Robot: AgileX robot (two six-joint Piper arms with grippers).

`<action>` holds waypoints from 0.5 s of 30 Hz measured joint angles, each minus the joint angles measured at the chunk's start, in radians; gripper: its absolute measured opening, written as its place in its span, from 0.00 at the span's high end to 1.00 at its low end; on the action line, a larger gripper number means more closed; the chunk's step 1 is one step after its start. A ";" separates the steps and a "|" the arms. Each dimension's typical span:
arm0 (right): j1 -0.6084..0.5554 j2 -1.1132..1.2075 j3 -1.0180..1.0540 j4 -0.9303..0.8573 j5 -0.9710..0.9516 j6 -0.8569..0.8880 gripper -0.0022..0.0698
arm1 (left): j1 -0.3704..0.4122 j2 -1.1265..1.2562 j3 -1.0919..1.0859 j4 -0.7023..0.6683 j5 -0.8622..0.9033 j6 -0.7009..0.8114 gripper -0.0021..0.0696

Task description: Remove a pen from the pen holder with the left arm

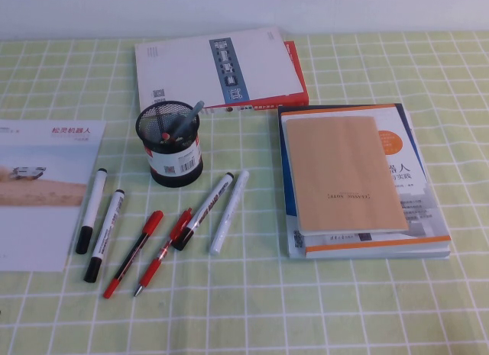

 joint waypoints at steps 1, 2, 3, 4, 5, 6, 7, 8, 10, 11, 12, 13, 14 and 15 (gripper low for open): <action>0.000 0.000 0.000 0.000 0.000 0.000 0.99 | 0.000 0.000 0.000 -0.054 -0.023 -0.015 0.98; 0.000 0.000 0.000 0.000 0.000 0.000 0.99 | 0.000 0.000 0.000 -0.094 -0.046 -0.025 0.98; 0.000 0.000 0.000 0.000 0.000 0.000 0.99 | 0.000 0.000 0.000 -0.142 -0.066 -0.029 0.98; 0.000 0.000 0.000 0.000 0.000 0.000 0.99 | 0.000 0.000 0.000 -0.182 -0.085 -0.034 0.98; 0.000 0.000 0.000 0.000 0.000 0.000 0.99 | 0.000 0.000 0.000 -0.204 -0.096 -0.034 0.98; 0.000 0.000 0.000 0.000 0.000 0.000 0.99 | 0.000 0.000 0.000 -0.224 -0.117 -0.032 0.98; 0.000 0.000 0.000 0.000 0.000 0.000 0.99 | 0.000 0.000 0.000 -0.233 -0.137 -0.024 0.98; 0.000 0.000 0.000 0.000 0.000 0.000 0.99 | 0.000 0.000 0.000 -0.239 -0.153 -0.014 0.98; 0.000 0.000 0.000 0.000 0.000 0.000 0.99 | 0.000 0.000 0.000 -0.246 -0.185 0.000 0.98; 0.000 0.000 0.000 0.000 0.000 0.000 0.99 | 0.000 0.000 0.000 -0.247 -0.191 0.003 0.98; 0.000 0.000 0.000 0.000 0.001 0.000 0.99 | 0.000 0.000 0.000 -0.248 -0.192 0.006 0.98; 0.000 0.000 0.000 0.000 0.001 0.000 0.99 | 0.000 0.000 0.000 -0.250 -0.186 0.006 0.98; 0.000 0.000 0.000 0.000 0.001 0.000 0.99 | 0.000 0.000 -0.002 -0.250 -0.171 0.009 0.98; 0.000 0.000 0.000 0.000 0.001 0.000 0.99 | 0.000 0.007 -0.013 -0.250 -0.149 0.011 0.98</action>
